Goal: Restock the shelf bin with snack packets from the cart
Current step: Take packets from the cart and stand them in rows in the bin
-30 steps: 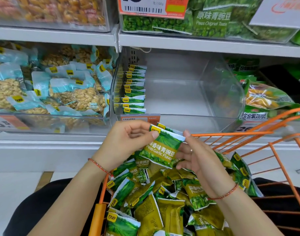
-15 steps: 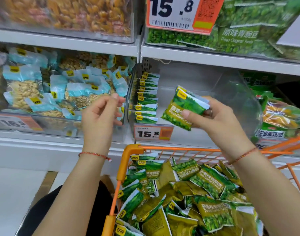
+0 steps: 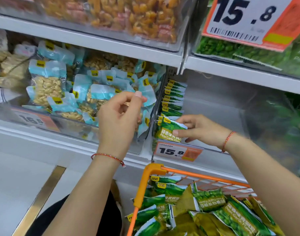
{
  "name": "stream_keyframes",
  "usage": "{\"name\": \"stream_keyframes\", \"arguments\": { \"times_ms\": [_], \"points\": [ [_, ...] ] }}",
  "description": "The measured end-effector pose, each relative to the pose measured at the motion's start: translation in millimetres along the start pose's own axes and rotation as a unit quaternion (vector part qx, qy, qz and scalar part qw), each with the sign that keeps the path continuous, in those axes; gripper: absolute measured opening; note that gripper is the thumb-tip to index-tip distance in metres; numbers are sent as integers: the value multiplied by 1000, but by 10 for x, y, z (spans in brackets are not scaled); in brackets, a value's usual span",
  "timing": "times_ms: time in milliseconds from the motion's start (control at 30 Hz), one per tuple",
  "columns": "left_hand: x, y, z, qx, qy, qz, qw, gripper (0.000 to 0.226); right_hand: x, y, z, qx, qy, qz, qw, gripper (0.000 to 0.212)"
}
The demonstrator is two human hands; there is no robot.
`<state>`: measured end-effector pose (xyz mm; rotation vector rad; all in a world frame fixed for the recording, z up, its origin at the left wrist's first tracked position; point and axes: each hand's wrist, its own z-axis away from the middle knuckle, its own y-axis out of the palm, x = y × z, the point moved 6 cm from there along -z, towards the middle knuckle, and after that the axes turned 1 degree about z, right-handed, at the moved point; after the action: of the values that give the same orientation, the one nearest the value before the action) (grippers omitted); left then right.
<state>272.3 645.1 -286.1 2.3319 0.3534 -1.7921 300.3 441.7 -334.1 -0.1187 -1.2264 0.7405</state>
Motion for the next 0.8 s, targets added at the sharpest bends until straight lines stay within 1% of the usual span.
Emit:
{"name": "stream_keyframes", "arguments": {
  "times_ms": [67,133,200,267,333,433,467,567,600,733,767,800],
  "points": [
    [3,-8,-10,-3,3,3,1000,26,16,12,-25,24,-4,39,999,7],
    [3,-8,-17,-2,12,-2,1000,26,60,-5,-48,25,-17,78,997,15],
    [0,-8,-33,-2,23,-13,1000,25,118,-51,-68,0,-35,138,990,20],
    [-2,-5,-48,-3,28,-24,999,24,175,-97,-71,-29,-53,205,977,19],
    [-3,-4,-55,-5,30,-32,999,23,186,-127,-63,-49,-62,219,973,29],
    [-8,7,-51,-2,36,-50,998,22,167,-159,-44,-89,-72,184,976,21],
    [-8,11,-46,0,38,-59,998,22,137,-158,-48,-87,-68,164,980,18],
    [-7,17,-36,4,43,-72,997,22,65,-150,-9,-47,-42,45,997,13],
    [-8,16,-35,5,44,-74,996,22,52,-205,17,-56,-40,12,998,11],
    [-12,4,-34,1,43,-73,996,22,61,-537,130,-127,-65,-105,984,3],
    [-14,2,-35,0,44,-73,996,23,43,-591,148,-137,-56,-165,975,2],
    [-16,1,-37,-1,44,-73,996,23,-5,-630,149,-150,-43,-234,960,7]
  ]
}}
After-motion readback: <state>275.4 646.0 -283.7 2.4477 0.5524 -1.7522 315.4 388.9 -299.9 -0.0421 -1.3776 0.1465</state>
